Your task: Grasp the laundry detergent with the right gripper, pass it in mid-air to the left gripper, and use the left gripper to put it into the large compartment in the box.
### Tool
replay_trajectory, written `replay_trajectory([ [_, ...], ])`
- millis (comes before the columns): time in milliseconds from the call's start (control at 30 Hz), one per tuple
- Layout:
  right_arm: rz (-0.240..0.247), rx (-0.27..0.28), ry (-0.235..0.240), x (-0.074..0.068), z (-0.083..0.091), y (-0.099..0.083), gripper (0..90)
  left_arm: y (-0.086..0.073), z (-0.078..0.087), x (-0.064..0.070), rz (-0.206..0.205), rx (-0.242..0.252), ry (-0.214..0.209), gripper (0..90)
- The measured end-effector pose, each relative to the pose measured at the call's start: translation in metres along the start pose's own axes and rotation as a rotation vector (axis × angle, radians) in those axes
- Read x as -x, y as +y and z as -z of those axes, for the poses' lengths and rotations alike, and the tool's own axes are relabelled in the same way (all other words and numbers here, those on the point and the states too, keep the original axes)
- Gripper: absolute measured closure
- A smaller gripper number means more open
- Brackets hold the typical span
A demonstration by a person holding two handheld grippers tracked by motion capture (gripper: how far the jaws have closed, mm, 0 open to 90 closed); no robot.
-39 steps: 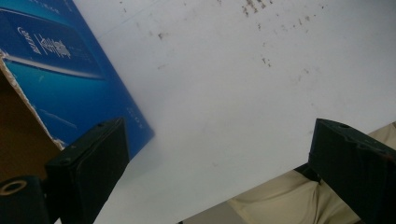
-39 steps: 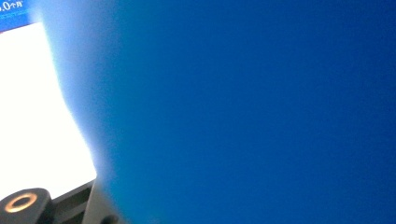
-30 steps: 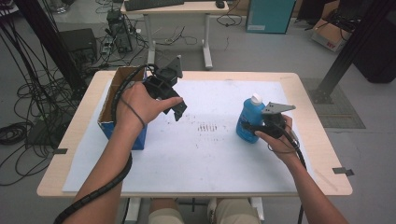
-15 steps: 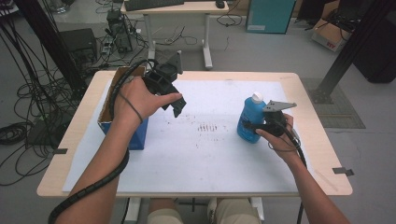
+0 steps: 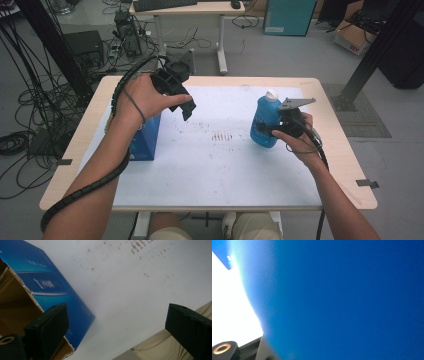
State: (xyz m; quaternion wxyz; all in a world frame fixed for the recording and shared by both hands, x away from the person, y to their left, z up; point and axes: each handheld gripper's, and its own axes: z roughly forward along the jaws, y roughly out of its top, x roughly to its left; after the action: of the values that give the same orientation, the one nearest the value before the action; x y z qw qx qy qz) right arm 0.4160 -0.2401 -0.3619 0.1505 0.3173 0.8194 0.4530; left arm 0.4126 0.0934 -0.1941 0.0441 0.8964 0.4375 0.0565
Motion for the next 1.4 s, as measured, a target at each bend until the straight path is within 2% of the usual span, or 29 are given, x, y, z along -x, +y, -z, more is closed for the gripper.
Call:
replay_trajectory([
  [67, -0.001, -0.005, 0.015, -0.001, 0.0, 0.005, 45.0, 0.001, 0.003, -0.002, -0.041, -0.011, -0.004, 5.8],
  [167, 0.008, -0.004, 0.042, -0.006, -0.002, 0.015, 45.0, 0.003, 0.005, -0.004, -0.07, 0.01, -0.011, 5.7],
  [300, 0.025, -0.015, 0.084, -0.014, -0.007, 0.03, 44.9, 0.007, 0.011, -0.007, -0.13, 0.027, -0.032, 5.7],
  [600, 0.069, -0.025, 0.176, -0.034, -0.022, 0.059, 44.7, 0.018, 0.027, -0.004, -0.267, 0.054, -0.031, 5.4],
  [700, 0.095, -0.031, 0.208, -0.041, -0.028, 0.068, 44.7, 0.022, 0.032, -0.002, -0.313, 0.049, -0.021, 5.4],
  [900, 0.128, -0.048, 0.269, -0.055, -0.042, 0.083, 44.6, 0.026, 0.042, -0.001, -0.402, 0.047, -0.029, 5.4],
  [1000, 0.159, -0.04, 0.305, -0.065, -0.051, 0.091, 44.5, 0.025, 0.045, -0.001, -0.435, 0.052, -0.038, 5.5],
  [1033, 0.159, -0.04, 0.305, -0.065, -0.051, 0.091, 44.5, 0.024, 0.046, 0.0, -0.458, 0.055, -0.036, 5.5],
  [1100, 0.176, -0.039, 0.333, -0.071, -0.056, 0.095, 44.5, 0.021, 0.046, 0.0, -0.489, 0.054, -0.038, 5.7],
  [1300, 0.224, -0.035, 0.402, -0.088, -0.068, 0.104, 44.5, 0.014, 0.05, 0.0, -0.557, 0.052, -0.065, 5.7],
  [1400, 0.253, -0.036, 0.437, -0.097, -0.074, 0.109, 44.5, 0.011, 0.051, 0.0, -0.574, 0.059, -0.083, 5.5],
])
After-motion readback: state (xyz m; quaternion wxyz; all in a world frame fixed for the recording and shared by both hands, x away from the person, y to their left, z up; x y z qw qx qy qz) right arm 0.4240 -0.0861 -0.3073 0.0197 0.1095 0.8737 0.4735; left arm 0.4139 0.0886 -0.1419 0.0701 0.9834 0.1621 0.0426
